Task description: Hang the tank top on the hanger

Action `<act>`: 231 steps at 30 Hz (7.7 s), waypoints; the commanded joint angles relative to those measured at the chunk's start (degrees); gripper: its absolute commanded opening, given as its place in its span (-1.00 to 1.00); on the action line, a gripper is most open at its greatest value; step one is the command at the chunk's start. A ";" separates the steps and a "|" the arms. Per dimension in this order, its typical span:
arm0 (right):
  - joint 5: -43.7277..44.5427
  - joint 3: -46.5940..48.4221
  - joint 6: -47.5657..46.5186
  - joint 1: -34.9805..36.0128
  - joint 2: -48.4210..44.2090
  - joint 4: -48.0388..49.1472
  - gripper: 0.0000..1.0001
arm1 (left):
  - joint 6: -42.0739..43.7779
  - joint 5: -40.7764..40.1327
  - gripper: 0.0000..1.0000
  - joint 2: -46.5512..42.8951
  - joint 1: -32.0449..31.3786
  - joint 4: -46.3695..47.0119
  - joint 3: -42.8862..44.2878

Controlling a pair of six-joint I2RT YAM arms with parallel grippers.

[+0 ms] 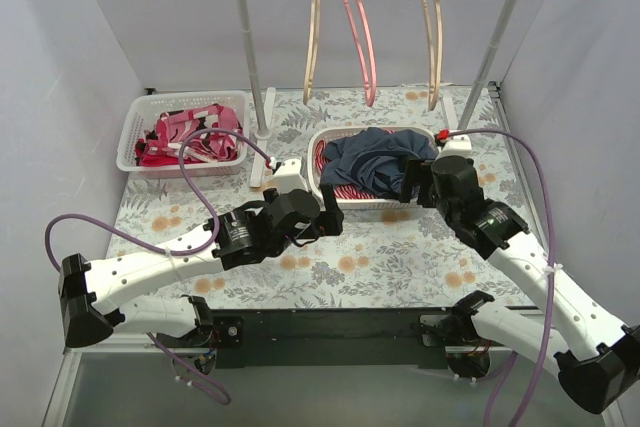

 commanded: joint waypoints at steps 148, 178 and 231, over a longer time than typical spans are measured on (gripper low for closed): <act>-14.40 11.45 10.78 12.49 -9.36 -1.77 -0.97 | 4.22 -5.44 -1.00 -18.89 -0.52 1.08 4.03; -8.94 37.75 4.10 11.61 2.77 -8.20 -0.97 | 8.88 -4.48 -1.00 -13.72 -0.51 -2.61 23.20; -30.12 14.79 11.29 -10.80 25.71 14.30 -0.83 | -0.16 43.67 -0.66 5.69 43.95 29.56 -9.74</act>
